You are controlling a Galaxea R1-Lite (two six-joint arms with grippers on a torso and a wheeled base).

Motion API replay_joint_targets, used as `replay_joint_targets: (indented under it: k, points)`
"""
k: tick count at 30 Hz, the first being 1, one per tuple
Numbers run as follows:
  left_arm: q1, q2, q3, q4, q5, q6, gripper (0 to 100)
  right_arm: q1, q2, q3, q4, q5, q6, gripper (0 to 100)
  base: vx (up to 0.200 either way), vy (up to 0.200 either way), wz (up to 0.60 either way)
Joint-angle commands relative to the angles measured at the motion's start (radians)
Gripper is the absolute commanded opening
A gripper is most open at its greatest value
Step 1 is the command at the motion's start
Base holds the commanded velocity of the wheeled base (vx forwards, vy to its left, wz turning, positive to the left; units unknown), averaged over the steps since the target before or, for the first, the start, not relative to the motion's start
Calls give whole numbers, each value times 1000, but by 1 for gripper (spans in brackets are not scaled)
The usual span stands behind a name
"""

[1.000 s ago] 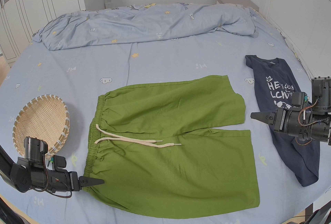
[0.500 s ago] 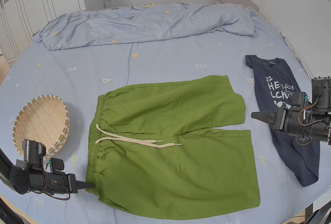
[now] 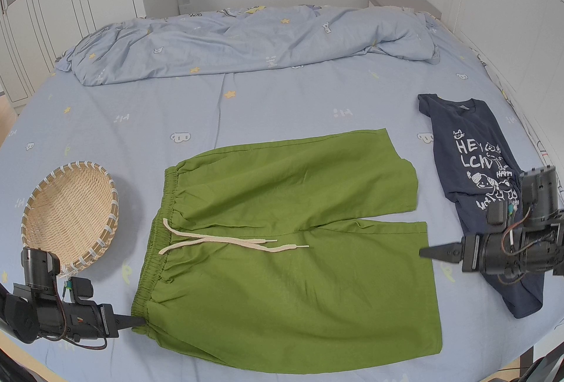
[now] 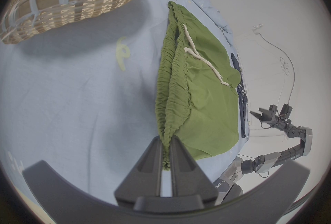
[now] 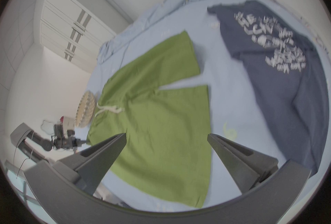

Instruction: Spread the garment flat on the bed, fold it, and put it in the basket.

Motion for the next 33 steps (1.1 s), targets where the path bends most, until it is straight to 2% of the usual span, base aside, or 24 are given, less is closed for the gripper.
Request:
replay_joint_targets:
  k: [1,8,21,24,26,30,33]
  points:
    - [23,-15,18,-1,1,25,0,1,40,133,21,100,-5,100,0,0,0]
    - [20,-13,17,-1,-2,25,0,4,80,218,18,153,-27,100,0,0,0]
    - [12,-6,11,-1,-2,25,0,7,160,272,17,182,-33,100,0,0,0]
    - [12,-6,11,-1,-3,25,0,7,208,275,15,182,-58,100,0,0,0]
    - [12,-4,11,1,-2,25,0,5,235,278,10,200,-67,100,0,0,0]
    - [11,-1,7,-1,-3,25,0,4,232,284,7,300,-68,100,0,0,0]
    - [11,-1,7,-1,-3,25,0,2,232,286,6,317,-68,100,0,0,0]
